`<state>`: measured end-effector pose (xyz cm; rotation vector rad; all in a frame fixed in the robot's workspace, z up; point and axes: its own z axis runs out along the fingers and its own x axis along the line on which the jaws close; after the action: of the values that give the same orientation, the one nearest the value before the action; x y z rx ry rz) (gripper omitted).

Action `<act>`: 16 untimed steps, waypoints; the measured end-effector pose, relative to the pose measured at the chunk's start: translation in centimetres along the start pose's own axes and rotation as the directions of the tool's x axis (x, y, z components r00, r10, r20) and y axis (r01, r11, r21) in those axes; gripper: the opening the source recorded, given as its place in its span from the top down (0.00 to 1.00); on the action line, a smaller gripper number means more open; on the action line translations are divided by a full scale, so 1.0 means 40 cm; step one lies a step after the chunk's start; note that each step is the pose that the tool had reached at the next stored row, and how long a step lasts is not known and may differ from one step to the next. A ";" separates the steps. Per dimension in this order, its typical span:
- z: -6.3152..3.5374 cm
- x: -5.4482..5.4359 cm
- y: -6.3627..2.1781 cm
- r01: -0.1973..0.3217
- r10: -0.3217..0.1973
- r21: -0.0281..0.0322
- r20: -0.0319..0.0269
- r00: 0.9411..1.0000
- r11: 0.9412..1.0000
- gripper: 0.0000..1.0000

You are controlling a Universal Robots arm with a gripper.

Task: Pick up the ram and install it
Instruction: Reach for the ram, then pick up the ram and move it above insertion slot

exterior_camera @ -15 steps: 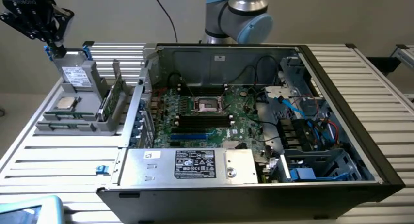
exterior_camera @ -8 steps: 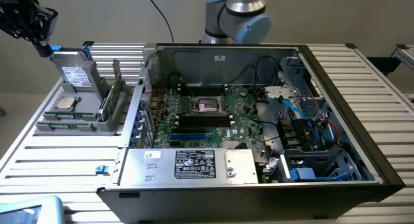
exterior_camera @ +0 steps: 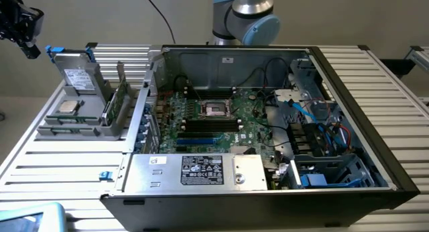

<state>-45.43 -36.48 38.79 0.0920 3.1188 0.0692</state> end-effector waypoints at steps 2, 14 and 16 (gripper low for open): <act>0.000 0.000 0.000 0.000 0.000 0.000 0.000 1.000 1.000 0.89; 0.000 0.000 0.000 0.000 0.000 0.000 0.000 1.000 1.000 0.89; 0.000 0.000 0.000 0.001 -0.001 0.000 0.000 1.000 1.000 0.89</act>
<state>-45.44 -36.48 38.79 0.0909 3.1188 0.0692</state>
